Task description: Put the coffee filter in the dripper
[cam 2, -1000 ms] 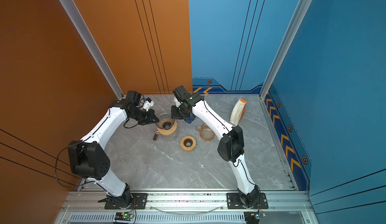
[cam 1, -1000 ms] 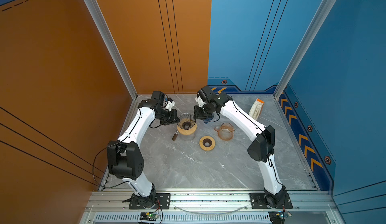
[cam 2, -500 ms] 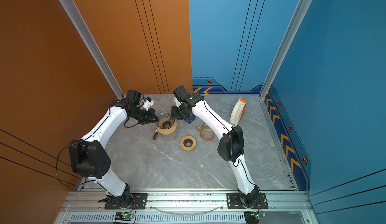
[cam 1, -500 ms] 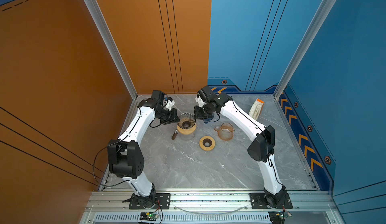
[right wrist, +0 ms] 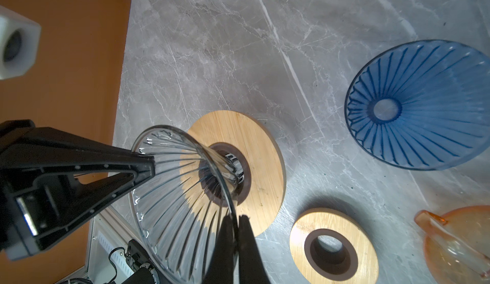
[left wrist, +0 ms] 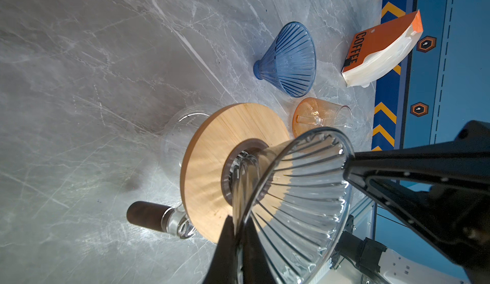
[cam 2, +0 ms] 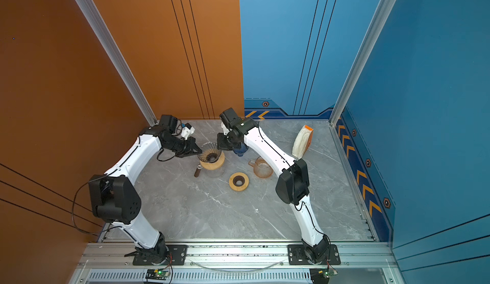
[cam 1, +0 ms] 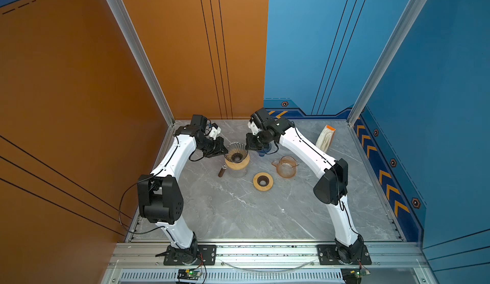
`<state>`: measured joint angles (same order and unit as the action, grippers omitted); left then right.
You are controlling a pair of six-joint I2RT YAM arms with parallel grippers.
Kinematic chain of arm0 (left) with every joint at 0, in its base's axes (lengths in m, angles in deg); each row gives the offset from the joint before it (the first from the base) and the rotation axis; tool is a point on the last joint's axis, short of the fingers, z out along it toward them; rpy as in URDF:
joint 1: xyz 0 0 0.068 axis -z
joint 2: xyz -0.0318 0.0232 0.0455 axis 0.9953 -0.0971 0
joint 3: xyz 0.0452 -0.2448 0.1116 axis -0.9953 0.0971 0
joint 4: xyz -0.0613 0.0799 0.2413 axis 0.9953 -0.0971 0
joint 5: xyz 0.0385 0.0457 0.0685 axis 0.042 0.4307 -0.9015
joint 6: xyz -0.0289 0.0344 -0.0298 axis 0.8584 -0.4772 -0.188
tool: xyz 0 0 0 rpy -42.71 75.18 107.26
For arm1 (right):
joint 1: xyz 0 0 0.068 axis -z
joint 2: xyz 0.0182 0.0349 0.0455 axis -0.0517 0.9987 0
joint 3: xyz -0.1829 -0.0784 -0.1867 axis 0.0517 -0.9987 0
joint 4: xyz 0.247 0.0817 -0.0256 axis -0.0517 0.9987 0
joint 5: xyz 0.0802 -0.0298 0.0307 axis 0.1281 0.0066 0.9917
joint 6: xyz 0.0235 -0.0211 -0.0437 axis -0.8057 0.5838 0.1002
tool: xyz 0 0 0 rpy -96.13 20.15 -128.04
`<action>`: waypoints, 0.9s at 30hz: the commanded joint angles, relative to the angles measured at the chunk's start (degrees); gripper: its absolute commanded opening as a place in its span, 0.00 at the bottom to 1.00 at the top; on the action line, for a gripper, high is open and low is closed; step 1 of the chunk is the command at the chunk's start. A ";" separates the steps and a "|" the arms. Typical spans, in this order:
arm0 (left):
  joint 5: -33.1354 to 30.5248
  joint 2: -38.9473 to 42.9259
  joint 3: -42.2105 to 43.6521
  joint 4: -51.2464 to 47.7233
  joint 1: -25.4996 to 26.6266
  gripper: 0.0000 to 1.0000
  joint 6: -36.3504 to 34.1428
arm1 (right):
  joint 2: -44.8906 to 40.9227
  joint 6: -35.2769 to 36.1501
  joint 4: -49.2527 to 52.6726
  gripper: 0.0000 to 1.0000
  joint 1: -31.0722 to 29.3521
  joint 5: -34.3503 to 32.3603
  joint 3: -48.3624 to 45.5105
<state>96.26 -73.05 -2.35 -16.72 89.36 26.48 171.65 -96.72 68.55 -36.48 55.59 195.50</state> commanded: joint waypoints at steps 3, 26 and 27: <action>-4.21 -3.62 2.97 -2.83 0.29 0.02 -2.20 | 4.22 -1.63 0.02 0.00 -0.20 -0.74 -1.24; -5.96 -2.31 1.11 -2.78 1.19 0.08 -2.74 | 2.92 0.01 -0.93 0.00 -0.20 0.24 -0.43; -5.75 -2.27 0.52 -2.78 1.22 0.11 -2.65 | 2.94 -0.17 -0.94 0.02 -0.20 0.54 0.52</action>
<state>94.99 -73.58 -1.94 -14.38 89.64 26.44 171.96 -96.92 66.70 -36.37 55.52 194.06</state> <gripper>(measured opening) 0.094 0.048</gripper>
